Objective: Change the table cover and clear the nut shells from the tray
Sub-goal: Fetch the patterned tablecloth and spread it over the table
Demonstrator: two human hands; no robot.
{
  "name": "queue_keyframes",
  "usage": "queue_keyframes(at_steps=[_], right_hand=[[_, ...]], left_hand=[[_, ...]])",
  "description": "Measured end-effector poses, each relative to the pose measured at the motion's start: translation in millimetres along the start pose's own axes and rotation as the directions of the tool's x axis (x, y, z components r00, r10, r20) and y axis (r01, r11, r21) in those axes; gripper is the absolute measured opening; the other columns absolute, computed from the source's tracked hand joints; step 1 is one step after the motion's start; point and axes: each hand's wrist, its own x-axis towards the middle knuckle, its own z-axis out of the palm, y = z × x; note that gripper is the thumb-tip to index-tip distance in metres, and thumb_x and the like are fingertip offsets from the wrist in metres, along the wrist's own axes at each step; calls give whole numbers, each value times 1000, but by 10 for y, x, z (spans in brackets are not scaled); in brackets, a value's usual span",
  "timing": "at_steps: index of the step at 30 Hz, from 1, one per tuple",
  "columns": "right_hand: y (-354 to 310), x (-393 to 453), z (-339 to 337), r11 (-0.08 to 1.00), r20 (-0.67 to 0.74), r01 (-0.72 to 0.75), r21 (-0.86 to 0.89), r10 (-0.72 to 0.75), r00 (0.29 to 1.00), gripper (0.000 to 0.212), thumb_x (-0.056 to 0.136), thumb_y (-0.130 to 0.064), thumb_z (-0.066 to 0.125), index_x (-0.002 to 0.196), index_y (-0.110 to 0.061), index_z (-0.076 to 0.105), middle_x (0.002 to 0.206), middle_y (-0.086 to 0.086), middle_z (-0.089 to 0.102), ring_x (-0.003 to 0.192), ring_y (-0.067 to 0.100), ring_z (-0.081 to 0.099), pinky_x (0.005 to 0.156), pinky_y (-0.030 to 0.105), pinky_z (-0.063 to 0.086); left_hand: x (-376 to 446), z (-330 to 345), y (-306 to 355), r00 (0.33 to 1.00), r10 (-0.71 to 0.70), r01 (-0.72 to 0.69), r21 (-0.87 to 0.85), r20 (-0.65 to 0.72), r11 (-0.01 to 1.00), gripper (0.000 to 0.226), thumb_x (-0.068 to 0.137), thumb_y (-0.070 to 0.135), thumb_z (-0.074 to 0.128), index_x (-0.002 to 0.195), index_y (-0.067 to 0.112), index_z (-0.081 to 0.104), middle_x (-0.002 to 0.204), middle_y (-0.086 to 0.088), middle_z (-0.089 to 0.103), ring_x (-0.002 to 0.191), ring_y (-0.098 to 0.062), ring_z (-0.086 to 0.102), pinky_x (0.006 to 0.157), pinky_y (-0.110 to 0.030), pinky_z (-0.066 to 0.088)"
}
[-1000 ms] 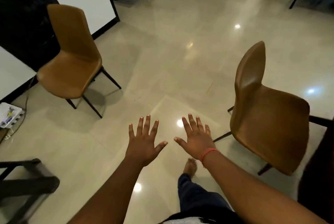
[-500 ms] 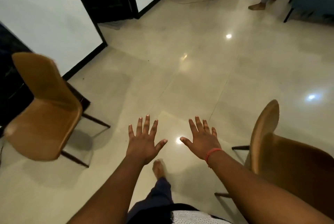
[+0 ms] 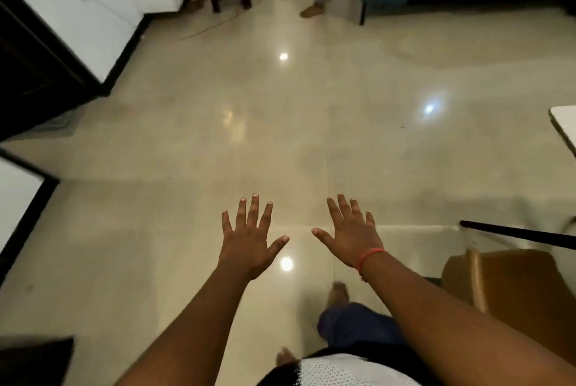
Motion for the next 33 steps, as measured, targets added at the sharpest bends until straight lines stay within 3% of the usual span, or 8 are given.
queue_keyframes(at_steps=[5,12,19,23,29,33], right_hand=[[426,1028,-392,995,0,-92,34,92,996,94,79,-84,3,156,-32,-7,165,-2,-11,153,27,-6,120,56,7],[1429,2278,-1171,980,-2,-195,28,196,981,91,83,-83,9,156,-31,-8,166,-1,-11,153,27,-6,121,55,7],[2405,3367,-1853,931,-108,-351,102,361,926,93,79,-85,2,156,-33,-6,166,-3,-8,153,26,-3,120,55,8],[3092,3826,-2090,848,-109,-508,151,525,844,95,77,-87,1,156,-33,-5,166,-3,-7,153,26,-3,120,55,7],[3901,4167,-2551,630,-92,-708,319,764,638,96,77,-89,4,155,-34,-5,165,-5,-9,152,25,-7,119,55,3],[4389,4203,-2722,490,-95,-779,391,864,495,95,77,-89,2,155,-35,-5,165,-5,-7,152,25,-6,120,56,6]], left_hand=[[1438,-211,175,996,83,-85,41,40,996,87,85,82,-5,155,32,-15,163,-4,-23,150,-29,-20,117,-63,-5],[3254,-796,910,965,255,-258,47,52,965,85,86,80,-4,155,33,-15,162,-3,-25,149,-28,-24,117,-63,-6],[5113,-1294,1791,881,465,-472,110,85,875,86,84,81,-7,154,33,-18,162,-5,-24,149,-31,-24,116,-63,-6],[6235,-1452,2475,784,610,-621,142,113,771,86,83,81,-8,154,33,-17,163,-5,-23,150,-30,-21,116,-63,-6],[7591,-1800,3588,590,794,-804,197,150,561,88,81,83,-9,154,33,-16,164,-5,-20,151,-30,-17,116,-63,-6],[8135,-1968,4459,464,867,-880,203,183,428,85,81,83,-11,149,34,-26,162,-4,-25,150,-30,-19,117,-62,-5]])
